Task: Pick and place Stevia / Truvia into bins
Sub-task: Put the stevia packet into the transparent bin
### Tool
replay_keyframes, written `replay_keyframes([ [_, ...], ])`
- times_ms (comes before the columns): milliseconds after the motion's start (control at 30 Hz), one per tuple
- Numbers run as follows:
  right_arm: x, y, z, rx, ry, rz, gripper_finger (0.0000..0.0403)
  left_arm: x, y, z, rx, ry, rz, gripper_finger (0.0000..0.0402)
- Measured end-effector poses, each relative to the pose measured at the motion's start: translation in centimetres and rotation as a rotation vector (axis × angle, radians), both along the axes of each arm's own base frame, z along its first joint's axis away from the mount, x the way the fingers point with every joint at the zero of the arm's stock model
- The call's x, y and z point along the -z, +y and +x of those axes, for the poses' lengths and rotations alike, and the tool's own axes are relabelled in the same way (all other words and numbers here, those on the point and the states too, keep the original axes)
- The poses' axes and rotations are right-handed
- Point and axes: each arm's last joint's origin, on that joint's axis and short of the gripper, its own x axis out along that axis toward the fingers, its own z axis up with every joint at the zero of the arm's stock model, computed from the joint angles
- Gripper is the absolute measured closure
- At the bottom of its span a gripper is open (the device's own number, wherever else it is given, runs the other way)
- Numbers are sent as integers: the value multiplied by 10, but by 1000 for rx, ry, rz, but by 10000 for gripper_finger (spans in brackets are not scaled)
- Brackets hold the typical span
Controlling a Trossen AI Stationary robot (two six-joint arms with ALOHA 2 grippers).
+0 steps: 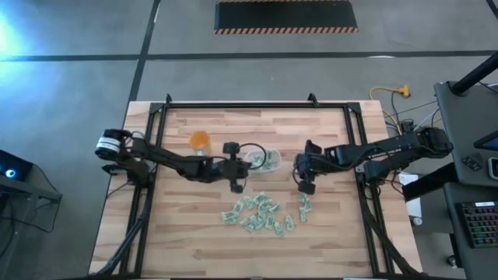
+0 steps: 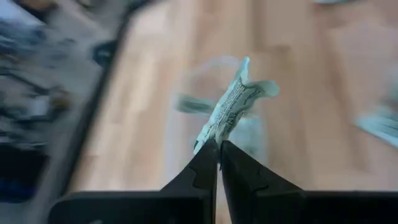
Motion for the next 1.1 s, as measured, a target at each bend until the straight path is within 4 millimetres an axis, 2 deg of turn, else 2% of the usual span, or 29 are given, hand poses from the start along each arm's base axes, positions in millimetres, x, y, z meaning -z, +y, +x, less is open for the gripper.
replay_keyframes([
  [333, 0, 9, 0, -33, -9, 6, 330, 19, 23, 12, -52, 38, 28, 396],
  [433, 0, 10, 0, -35, -9, 8, 326, 19, 23, 12, -22, 49, 32, 365],
  [633, 1, 15, -1, -6, -13, 37, 318, 20, 22, 11, -15, 58, 28, 267],
  [767, 7, 25, -5, -6, 13, 157, 314, 14, 19, 4, -14, 100, 24, 220],
  [900, 17, 37, -14, -5, 55, 211, 312, 8, 10, -10, -34, 159, -37, 199],
  [1100, 30, 49, -23, -27, 55, 225, 319, -6, -7, -29, -24, 186, -88, 195],
])
